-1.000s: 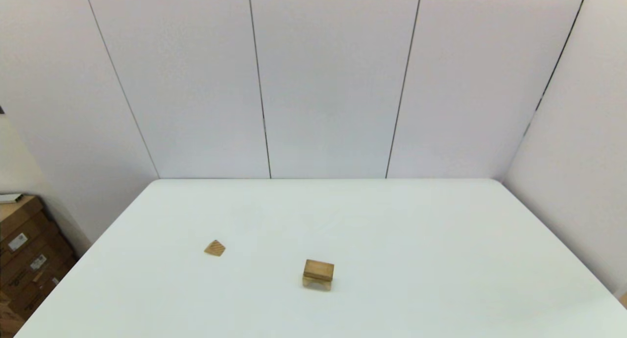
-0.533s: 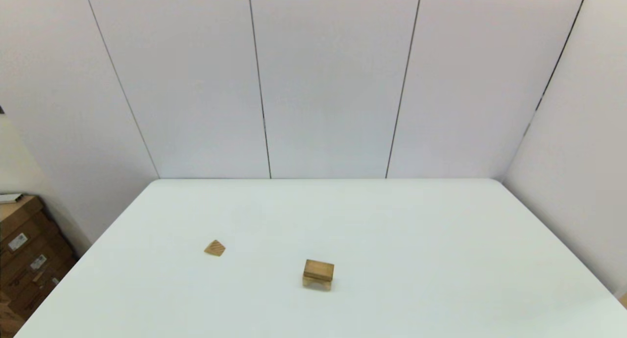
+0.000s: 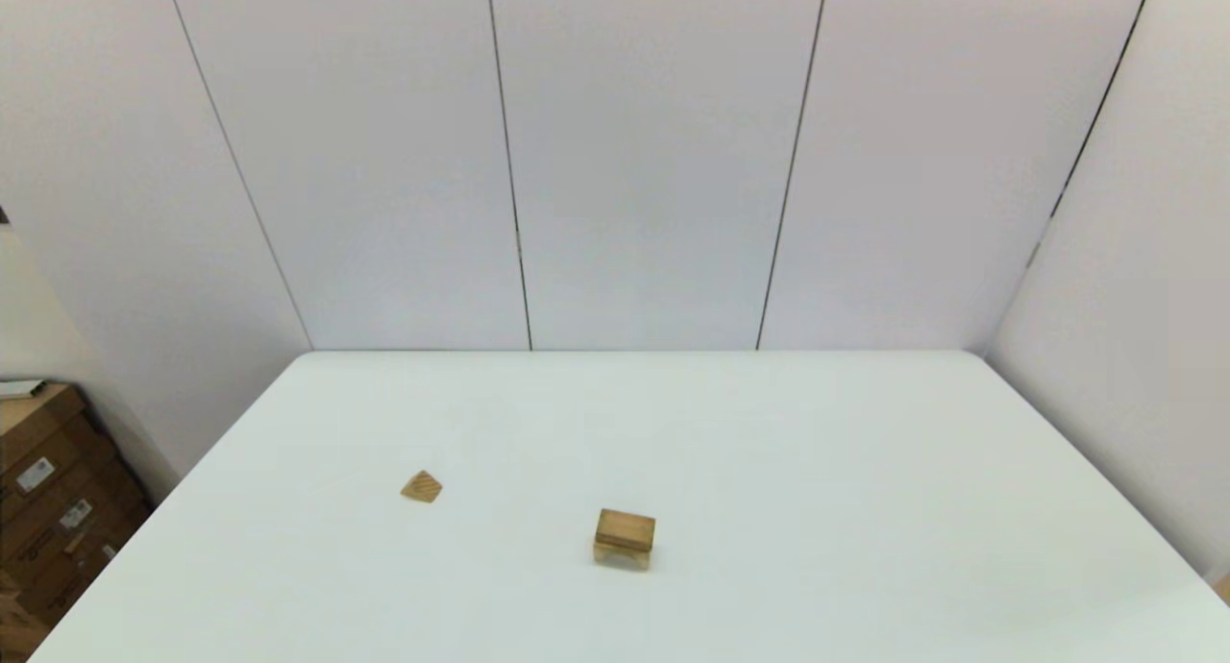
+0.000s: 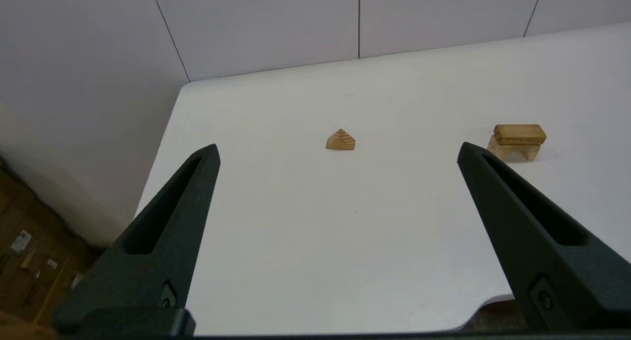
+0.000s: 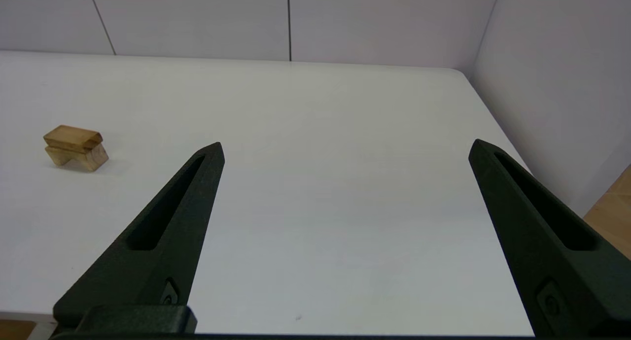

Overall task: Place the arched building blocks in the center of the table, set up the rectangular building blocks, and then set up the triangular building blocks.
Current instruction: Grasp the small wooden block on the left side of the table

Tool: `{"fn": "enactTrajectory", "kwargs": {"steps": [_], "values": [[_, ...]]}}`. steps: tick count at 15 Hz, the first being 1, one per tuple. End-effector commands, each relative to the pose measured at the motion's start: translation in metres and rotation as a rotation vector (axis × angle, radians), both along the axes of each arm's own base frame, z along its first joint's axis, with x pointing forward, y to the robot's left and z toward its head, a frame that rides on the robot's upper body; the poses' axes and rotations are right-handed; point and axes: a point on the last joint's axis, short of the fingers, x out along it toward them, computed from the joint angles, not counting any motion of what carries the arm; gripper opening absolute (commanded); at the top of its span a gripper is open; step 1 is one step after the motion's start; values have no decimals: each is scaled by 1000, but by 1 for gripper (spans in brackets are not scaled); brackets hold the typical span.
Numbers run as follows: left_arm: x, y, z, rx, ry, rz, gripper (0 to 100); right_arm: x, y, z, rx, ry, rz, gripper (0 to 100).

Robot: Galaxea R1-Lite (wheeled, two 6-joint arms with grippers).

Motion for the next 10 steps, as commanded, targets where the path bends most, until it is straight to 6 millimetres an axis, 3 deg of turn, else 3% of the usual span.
{"fn": "enactTrajectory", "kwargs": {"steps": [1, 3, 5, 10], "values": [[97, 0, 61, 0, 304, -2, 100, 0, 0, 0, -1, -2, 0, 100], [140, 0, 62, -2, 400, -7, 100, 0, 0, 0, -1, -2, 0, 100], [171, 1, 48, -10, 519, -1, 100, 0, 0, 0, -1, -2, 0, 100], [206, 1, 25, -16, 679, -1, 100, 0, 0, 0, -1, -2, 0, 100]]}}
